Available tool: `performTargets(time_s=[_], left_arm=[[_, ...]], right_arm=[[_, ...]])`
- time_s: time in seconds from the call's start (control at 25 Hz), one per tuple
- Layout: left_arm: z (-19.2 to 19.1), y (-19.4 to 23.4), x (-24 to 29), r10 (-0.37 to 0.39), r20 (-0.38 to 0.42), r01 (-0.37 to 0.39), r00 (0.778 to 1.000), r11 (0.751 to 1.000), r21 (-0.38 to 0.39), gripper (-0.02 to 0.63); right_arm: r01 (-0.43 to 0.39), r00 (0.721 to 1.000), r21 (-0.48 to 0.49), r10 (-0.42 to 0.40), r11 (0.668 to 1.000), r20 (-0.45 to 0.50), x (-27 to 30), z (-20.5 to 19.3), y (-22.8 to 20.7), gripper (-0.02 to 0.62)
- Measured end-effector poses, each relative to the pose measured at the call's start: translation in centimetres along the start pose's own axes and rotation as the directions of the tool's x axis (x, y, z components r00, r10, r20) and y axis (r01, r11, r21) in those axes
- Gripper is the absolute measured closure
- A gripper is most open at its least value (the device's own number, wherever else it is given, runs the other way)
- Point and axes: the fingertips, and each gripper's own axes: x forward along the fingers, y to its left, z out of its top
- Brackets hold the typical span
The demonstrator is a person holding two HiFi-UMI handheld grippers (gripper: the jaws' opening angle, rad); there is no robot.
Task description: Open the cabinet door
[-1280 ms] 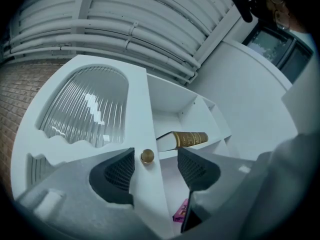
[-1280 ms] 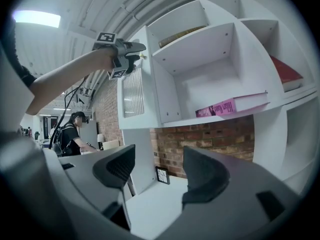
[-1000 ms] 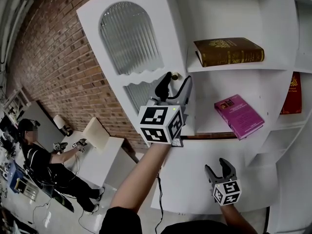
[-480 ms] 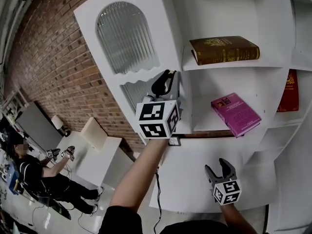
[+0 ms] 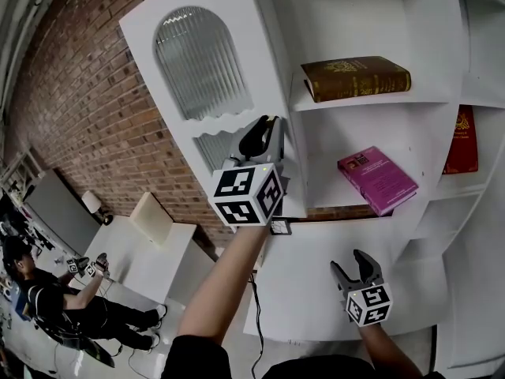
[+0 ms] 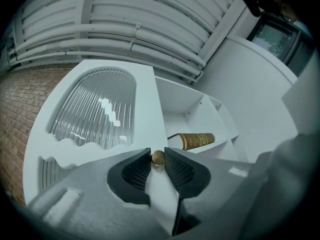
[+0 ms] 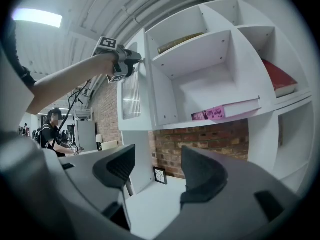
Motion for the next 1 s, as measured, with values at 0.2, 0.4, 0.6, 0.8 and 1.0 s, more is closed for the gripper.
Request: performTargets(time_s=[0.2,0.4,0.6,0.8,1.0], left_arm=[[0.3,-0.3,-1.0,-0.020,-0.002,0.020,1.000,1.000,-0.010,0.517],[0.7,-0.4,-1.9,-0.034,-0.011,0.034,0.999,0.999,-0.027,0.518],[1.1,-0.5,-2.9,-0.049,-0.022,0.048,0.999,0.998,-0.046,0.518],[1.2,-0.6,-3.5,-0.061,-0.021,0.059,0.998,0.995,-0.078,0.520],[1.5,-0.6,-4.3,-0.060,-0.028,0.057,0.998,0.993,-0.105,0.520]], right_arm=[[-0.010,1.000,-0.015,0.010,1.000,0.003,0.3,0.6,0.1,0.311],[-0.037,0.999,-0.016,0.037,0.999,0.018,0.9,1.4,1.2,0.311],[-0.093,0.996,-0.015,0.093,0.996,0.004,2.0,1.0,3.3,0.311],[-0.150,0.989,-0.043,0.150,0.988,-0.008,3.2,1.7,4.4,0.311],[-0.191,0.981,-0.028,0.192,0.981,0.010,4.7,3.4,5.0,0.311]])
